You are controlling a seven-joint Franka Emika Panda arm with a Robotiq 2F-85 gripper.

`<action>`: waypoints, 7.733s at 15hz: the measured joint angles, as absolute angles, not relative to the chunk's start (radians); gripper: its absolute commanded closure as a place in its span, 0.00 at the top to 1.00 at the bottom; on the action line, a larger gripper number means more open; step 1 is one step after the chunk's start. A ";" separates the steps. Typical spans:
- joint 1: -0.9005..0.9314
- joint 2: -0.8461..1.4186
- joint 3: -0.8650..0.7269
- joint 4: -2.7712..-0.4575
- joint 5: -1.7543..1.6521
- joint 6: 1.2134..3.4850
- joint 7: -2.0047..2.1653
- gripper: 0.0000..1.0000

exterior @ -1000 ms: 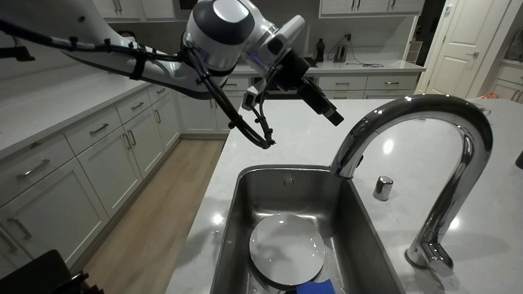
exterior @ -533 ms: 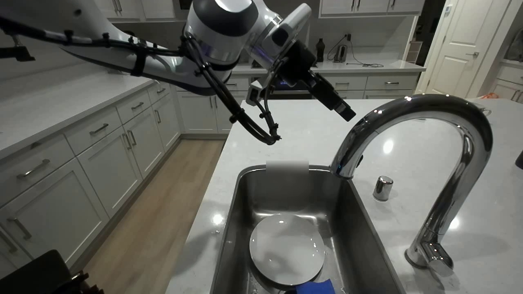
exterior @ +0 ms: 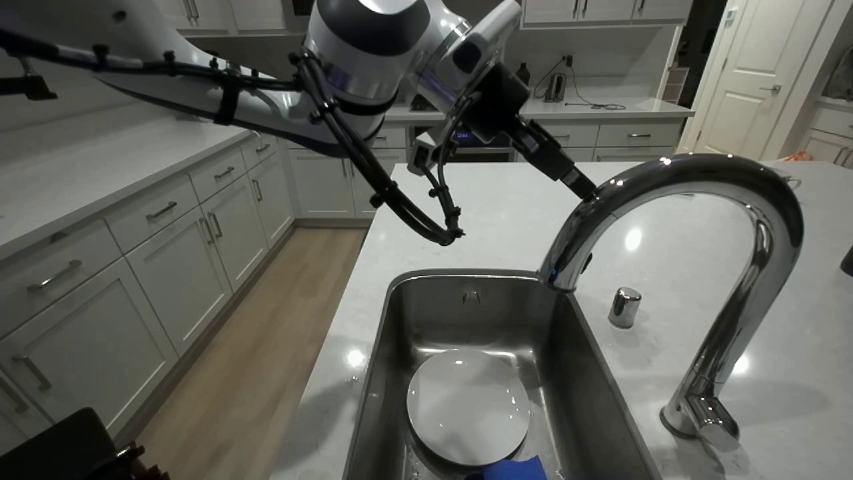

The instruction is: Turn the tap nozzle to the right

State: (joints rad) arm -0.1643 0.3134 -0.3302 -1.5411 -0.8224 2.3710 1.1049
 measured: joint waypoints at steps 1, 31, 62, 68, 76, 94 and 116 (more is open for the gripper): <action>-0.164 0.312 -0.331 -1.541 -0.822 2.369 1.105 0.03; -0.238 0.151 -0.347 -1.727 -0.818 2.341 1.108 0.02; -0.399 0.468 -0.412 -1.302 -0.270 2.201 0.734 0.02; -0.431 0.494 -0.413 -1.230 -0.244 2.045 0.690 0.02; -0.457 0.543 -0.412 -1.144 -0.209 1.986 0.689 0.02; -0.508 0.681 -0.411 -0.922 -0.124 1.894 0.710 0.02; -0.528 0.754 -0.390 -0.841 -0.121 1.976 0.746 0.02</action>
State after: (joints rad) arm -0.5277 0.7538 -0.3900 -0.8415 -0.1210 1.9764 0.7464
